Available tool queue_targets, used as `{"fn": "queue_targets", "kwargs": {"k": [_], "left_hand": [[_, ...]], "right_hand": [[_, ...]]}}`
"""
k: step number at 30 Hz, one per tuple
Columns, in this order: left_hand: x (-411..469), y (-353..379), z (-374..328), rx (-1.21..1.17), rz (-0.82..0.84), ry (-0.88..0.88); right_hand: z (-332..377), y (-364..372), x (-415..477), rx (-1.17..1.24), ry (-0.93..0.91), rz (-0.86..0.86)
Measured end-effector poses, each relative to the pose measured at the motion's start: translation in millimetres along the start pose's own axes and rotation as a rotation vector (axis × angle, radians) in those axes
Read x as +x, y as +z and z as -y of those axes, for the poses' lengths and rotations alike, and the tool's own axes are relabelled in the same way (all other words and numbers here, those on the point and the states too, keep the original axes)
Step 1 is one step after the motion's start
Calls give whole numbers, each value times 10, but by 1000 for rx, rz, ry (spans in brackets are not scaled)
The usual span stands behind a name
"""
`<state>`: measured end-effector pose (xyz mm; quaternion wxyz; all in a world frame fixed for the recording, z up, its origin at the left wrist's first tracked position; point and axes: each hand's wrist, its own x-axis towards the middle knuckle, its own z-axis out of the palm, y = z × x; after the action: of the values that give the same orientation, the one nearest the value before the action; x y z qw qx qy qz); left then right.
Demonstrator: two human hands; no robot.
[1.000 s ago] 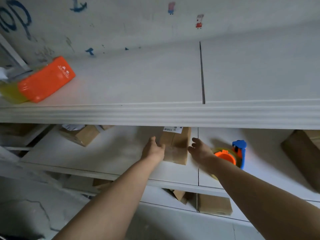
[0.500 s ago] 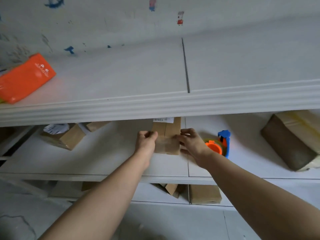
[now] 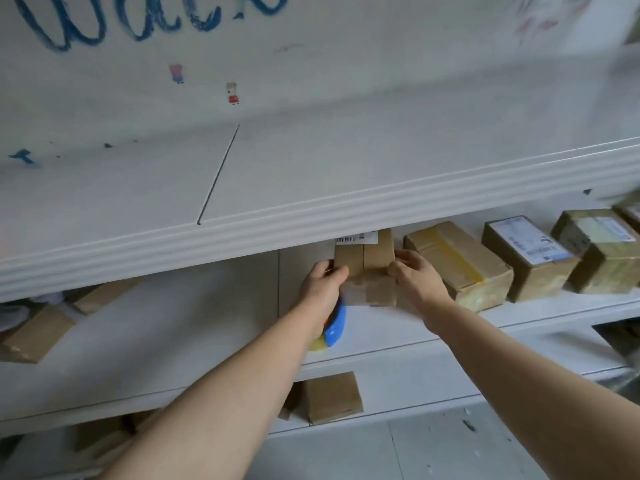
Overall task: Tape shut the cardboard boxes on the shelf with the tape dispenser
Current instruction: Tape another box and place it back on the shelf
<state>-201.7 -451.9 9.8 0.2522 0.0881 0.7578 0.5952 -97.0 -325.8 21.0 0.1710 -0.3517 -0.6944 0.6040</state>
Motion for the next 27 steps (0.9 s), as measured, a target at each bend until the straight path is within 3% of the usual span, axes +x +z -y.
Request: {"fn": "queue_targets", "kwargs": {"k": [6, 11, 22, 27], "left_hand": [[-41, 466, 156, 178, 91, -173], [-90, 511, 264, 192, 4, -220], [-58, -87, 302, 236, -81, -130], [26, -410, 331, 311, -257, -110]], "right_hand": [[-301, -412, 149, -136, 68, 76], [-525, -363, 197, -134, 133, 161], [-433, 187, 191, -275, 147, 134], [-445, 511, 38, -212, 147, 199]]}}
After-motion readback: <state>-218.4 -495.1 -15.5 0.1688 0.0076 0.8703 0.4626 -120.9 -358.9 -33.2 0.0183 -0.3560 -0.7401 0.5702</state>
